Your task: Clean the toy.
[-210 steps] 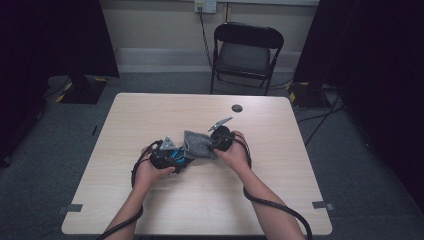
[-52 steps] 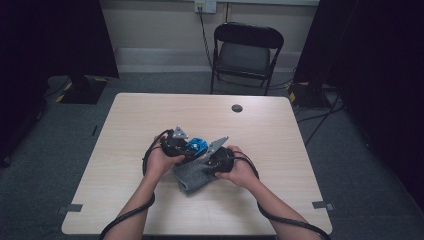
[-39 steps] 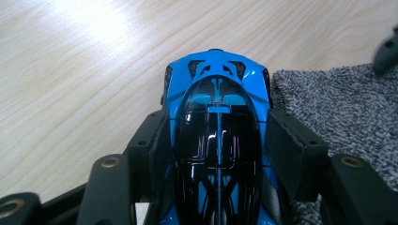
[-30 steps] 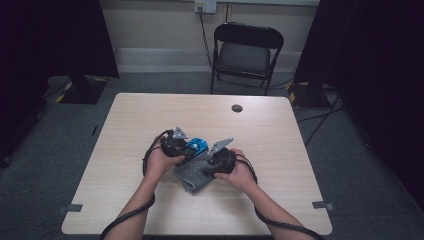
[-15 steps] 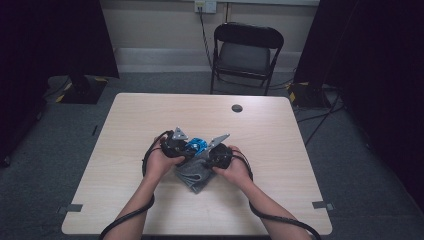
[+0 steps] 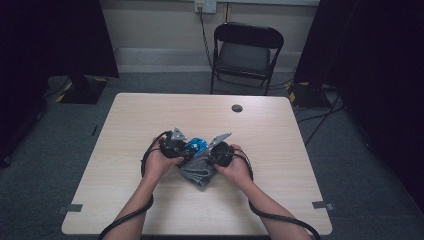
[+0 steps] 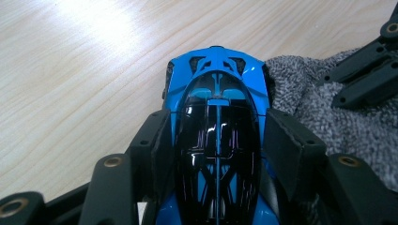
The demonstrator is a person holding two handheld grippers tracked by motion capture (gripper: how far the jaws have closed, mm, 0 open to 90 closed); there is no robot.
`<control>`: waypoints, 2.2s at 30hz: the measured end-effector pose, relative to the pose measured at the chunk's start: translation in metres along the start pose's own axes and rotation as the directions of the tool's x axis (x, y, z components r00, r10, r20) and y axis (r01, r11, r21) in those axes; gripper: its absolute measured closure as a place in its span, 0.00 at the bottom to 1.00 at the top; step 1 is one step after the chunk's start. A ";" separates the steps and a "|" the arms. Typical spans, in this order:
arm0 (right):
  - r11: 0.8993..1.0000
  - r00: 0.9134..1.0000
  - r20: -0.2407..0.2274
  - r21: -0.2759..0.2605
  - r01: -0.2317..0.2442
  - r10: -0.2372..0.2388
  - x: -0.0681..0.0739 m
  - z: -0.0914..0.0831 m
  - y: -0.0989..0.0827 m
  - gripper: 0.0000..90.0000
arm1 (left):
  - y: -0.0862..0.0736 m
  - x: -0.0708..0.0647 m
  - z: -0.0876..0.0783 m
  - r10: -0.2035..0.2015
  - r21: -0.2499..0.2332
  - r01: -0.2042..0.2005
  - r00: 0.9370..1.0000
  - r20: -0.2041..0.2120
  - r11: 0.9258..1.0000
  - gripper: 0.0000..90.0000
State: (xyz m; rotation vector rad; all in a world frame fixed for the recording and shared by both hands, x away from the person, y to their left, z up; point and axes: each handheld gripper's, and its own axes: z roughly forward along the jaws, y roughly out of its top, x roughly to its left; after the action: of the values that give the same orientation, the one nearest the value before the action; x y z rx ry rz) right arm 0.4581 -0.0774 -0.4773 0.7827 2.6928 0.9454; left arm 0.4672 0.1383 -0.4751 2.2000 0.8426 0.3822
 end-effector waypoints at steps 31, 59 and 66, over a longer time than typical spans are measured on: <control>1.000 1.000 -0.017 0.014 0.019 -0.019 0.012 0.000 -0.006 0.75 | -0.005 0.000 0.000 -0.001 -0.034 0.001 1.000 0.000 0.999 0.48; 0.987 0.984 0.082 0.000 -0.162 0.161 -0.019 -0.007 -0.006 0.85 | -0.006 0.002 -0.001 -0.005 -0.036 0.005 1.000 0.009 0.999 0.48; 0.982 0.975 0.125 0.000 -0.188 0.186 -0.033 -0.010 -0.005 0.85 | -0.005 0.002 -0.001 -0.005 -0.034 0.005 1.000 0.007 0.999 0.48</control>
State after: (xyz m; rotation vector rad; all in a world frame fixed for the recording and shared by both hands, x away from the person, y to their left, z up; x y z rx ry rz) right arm 0.4809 -0.1040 -0.4729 1.0763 2.5540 0.8879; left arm 0.4661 0.1428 -0.4785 2.1661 0.8318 0.3834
